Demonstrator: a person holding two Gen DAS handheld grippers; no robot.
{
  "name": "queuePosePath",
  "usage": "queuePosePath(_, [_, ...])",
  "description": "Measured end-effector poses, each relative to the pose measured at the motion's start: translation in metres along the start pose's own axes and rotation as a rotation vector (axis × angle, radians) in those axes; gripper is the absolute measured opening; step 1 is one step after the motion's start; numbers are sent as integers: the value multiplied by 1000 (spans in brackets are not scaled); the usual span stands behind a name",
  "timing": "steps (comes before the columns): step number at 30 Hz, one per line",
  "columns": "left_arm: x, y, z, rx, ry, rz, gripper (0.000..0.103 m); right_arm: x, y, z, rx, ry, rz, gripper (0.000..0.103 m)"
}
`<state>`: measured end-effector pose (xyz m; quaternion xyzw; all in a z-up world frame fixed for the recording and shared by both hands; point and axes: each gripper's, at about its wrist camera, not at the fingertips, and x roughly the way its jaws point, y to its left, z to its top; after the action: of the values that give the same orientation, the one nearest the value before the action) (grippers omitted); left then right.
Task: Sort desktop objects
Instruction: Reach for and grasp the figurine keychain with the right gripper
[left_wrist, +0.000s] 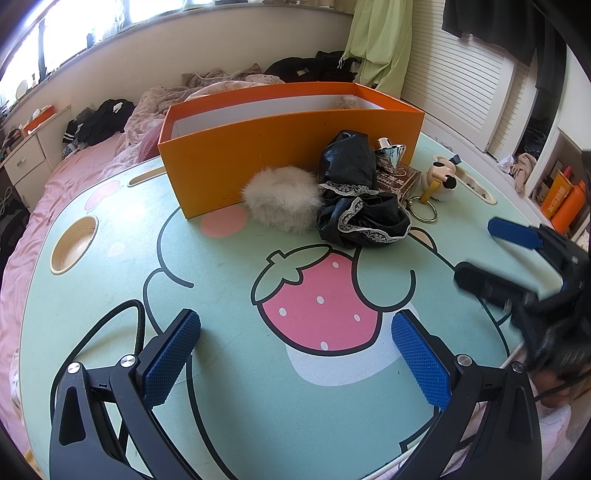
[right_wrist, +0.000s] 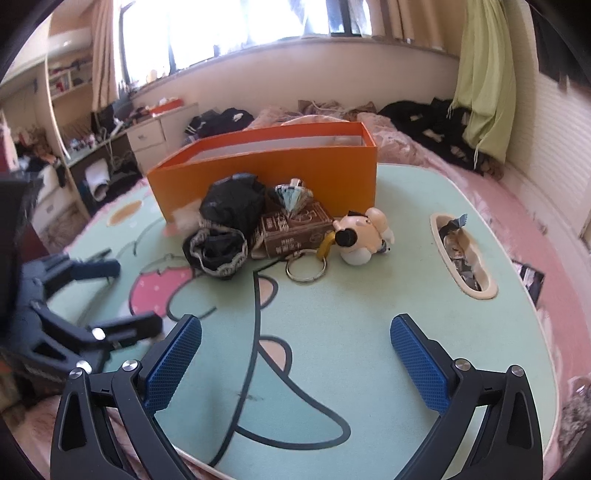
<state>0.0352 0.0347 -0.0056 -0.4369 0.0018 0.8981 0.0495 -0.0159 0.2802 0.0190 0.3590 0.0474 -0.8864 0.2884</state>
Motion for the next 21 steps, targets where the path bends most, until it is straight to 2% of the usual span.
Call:
queuePosePath(3, [0,0,0,-1,0,-1,103,-1,-14,16,60,-16,-36,88])
queuePosePath(5, [0,0,0,-1,0,0,103,1,-27,34,116,-15,-92,85])
queuePosePath(9, [0,0,-1,-1,-1,0,103,20,-42,62,175,52,-151,83])
queuePosePath(11, [0,0,-1,-1,-1,-1,103,35,-40,68,157,101,-146,78])
queuePosePath(13, [0,0,-1,-1,-1,0,103,45,-40,68,157,145,-132,56])
queuePosePath(15, [0,0,-1,0,-1,0,103,49,-39,64,178,161,-100,44])
queuePosePath(21, [-1,-4,1,9,4,-9,103,24,-35,50,158,70,-70,43])
